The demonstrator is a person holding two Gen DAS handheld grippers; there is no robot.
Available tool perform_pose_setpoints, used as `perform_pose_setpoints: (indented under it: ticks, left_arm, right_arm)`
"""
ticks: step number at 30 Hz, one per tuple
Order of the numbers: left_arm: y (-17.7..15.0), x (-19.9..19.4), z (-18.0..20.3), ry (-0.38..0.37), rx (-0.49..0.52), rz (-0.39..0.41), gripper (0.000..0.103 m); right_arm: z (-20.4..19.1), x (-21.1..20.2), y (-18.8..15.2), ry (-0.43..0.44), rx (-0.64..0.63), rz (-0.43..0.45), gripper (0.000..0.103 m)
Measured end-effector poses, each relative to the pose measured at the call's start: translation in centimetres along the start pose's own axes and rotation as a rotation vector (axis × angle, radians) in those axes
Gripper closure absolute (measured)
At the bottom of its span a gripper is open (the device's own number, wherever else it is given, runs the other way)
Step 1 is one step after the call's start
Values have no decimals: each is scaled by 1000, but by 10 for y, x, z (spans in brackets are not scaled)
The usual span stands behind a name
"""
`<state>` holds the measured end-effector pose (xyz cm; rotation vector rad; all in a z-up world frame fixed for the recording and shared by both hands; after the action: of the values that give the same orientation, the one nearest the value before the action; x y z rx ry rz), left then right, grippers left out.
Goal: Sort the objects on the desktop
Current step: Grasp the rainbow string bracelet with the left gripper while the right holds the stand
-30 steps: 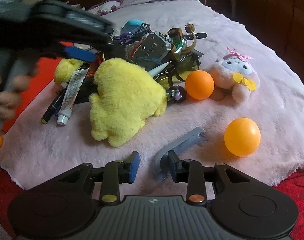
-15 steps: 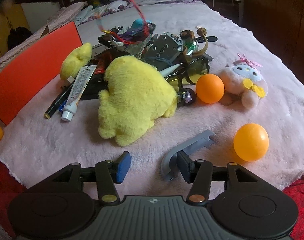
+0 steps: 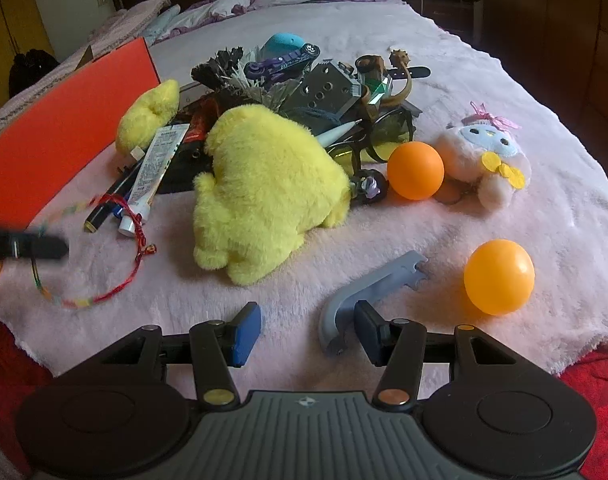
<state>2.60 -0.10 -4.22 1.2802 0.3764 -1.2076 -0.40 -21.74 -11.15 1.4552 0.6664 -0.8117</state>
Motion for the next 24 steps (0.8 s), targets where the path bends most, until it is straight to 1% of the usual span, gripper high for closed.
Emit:
perform_pose_setpoints:
  ticks: [2,3,4,5,7,9,12,15,17,19,23,24]
  left_arm:
    - [-5,1,-3,7,3,-10,97]
    - [-6,1,-5,10,6,-12,93]
    - [-7,1,-6,12,3,-8,86]
    - [-7,0,-8,14,-1,-3,82]
    - [-7,3,-12,23,-13,9,68]
    - [-8,7,-17,30,-31,7,64]
    - [-13,12,-25,21,-74,-5,64]
    - [-16,11,-30,24,-91,-3,64]
    - [-18,9,-32,28,-91,3,71]
    - [-19,6,-32,35,-64,3,83]
    - [-23,4,-29,24,-41,0,85]
    - [-23,5,-28,22,-37,1,87]
  right_arm:
    - [0,-1,0,-4,7,-11,48]
    - [0,-2,1,-4,18,-17,50]
    - [2,-3,2,-2,37,-25,52]
    - [5,-5,3,3,60,-32,53]
    - [13,-10,5,20,123,-47,54]
    - [21,-13,6,31,174,-58,54]
    - [27,-11,11,19,208,-78,54]
    - [29,-5,15,1,233,-106,54]
    - [29,0,17,-6,248,-125,54]
    - [27,8,19,-13,255,-141,53]
    - [20,10,19,-36,228,-142,52]
    - [19,10,18,-38,227,-139,52]
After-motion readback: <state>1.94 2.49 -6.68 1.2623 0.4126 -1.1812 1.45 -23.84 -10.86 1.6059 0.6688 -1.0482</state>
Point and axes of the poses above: each gripper's, at about its wrist camera, not at the fingertips, and x roughly the way its jaws point, z to its right, y to its top, the point moved 1 cm from there along x, roughly the way its jaws point, and after that the axes turned 13 degrees about -y, right-handed, at the moved point
